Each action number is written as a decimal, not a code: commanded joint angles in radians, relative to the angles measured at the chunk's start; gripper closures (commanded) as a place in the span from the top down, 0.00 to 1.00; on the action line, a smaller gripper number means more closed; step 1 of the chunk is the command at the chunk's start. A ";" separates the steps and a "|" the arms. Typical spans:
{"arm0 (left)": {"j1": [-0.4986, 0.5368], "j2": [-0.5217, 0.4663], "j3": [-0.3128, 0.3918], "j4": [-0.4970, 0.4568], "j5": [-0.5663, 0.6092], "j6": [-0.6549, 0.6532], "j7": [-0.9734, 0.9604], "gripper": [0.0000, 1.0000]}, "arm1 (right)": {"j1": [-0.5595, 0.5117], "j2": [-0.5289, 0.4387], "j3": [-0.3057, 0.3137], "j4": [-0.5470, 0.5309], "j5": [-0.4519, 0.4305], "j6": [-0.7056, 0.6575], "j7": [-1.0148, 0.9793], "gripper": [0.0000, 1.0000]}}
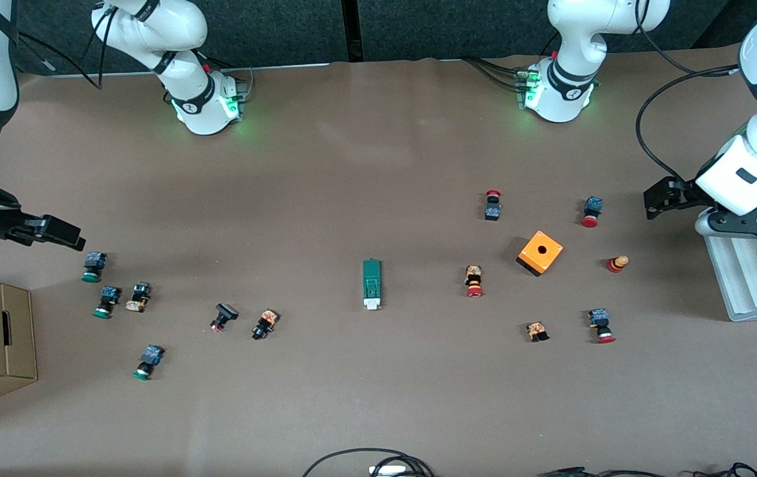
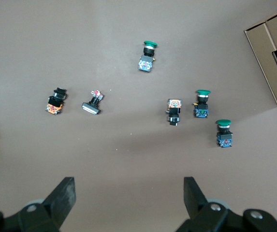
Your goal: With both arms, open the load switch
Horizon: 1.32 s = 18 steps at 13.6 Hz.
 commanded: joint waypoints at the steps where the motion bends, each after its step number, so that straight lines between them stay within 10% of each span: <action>1: -0.009 0.009 -0.009 0.026 -0.001 -0.017 -0.011 1.00 | -0.007 -0.014 0.004 -0.011 -0.006 0.005 -0.004 1.00; 8: -0.019 0.051 -0.177 0.043 -0.067 0.038 -0.295 1.00 | -0.008 -0.012 0.004 -0.009 -0.006 0.008 -0.001 1.00; 14: -0.021 0.182 -0.408 0.038 -0.041 0.335 -0.662 1.00 | -0.008 -0.012 0.002 -0.009 -0.006 0.003 -0.001 1.00; 18: -0.021 0.300 -0.568 0.037 0.228 0.459 -1.016 1.00 | -0.008 -0.012 0.002 -0.009 -0.006 0.008 0.000 1.00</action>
